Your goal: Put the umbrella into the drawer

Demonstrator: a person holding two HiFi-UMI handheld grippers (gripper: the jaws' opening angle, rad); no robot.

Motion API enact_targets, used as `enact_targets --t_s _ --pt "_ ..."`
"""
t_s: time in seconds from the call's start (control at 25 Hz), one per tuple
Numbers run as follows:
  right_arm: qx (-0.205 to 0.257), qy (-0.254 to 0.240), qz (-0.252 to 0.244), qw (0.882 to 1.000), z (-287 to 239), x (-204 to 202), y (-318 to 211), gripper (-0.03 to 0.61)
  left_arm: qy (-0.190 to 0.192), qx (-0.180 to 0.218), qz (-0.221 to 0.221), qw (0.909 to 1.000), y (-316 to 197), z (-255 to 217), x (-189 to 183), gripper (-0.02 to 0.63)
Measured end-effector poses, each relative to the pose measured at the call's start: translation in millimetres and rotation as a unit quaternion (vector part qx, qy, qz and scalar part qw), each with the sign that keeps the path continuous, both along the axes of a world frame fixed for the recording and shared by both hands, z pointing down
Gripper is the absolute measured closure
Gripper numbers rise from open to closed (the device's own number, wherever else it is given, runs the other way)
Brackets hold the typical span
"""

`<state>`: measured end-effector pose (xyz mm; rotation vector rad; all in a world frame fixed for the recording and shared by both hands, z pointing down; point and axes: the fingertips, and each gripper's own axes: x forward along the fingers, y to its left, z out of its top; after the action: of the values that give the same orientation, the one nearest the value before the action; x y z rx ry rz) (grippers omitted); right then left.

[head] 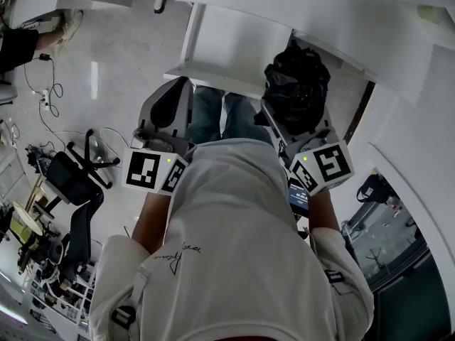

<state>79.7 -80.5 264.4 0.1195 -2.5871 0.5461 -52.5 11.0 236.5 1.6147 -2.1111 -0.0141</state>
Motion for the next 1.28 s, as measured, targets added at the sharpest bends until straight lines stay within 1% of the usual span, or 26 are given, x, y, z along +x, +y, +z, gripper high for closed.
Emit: enact_targets --t_s 0.12,0.32,0.56,0.76,1.0,1.28 --pt "0.0 0.006 -0.013 1.0 6.5 -2.5 1.8 0.328 0.016 -0.005 -0.007 0.9998 1.7 6.4 -0.2 0.595" --pt "0.003 0.022 -0.035 0.999 27.4 -10.8 3.2 0.328 0.024 -0.011 -0.025 0.9994 1.8 18.2 -6.5 0.595" --pt "0.0 0.036 -0.049 0.998 41.9 -16.3 5.2 0.328 0.046 -0.026 -0.008 0.9986 -0.9 33.2 -2.0 0.595" --pt "-0.002 0.041 -0.053 0.998 53.0 -18.0 4.0 0.328 0.045 -0.031 -0.014 0.9984 -1.7 41.4 -4.6 0.597" --pt "0.0 0.05 -0.062 0.997 65.0 -26.7 9.2 0.328 0.058 -0.036 -0.013 0.9976 4.0 53.2 -14.5 0.597" --pt "-0.005 0.062 -0.069 0.996 82.0 -32.2 14.7 0.328 0.071 -0.043 -0.002 0.9965 4.7 68.8 -13.8 0.597"
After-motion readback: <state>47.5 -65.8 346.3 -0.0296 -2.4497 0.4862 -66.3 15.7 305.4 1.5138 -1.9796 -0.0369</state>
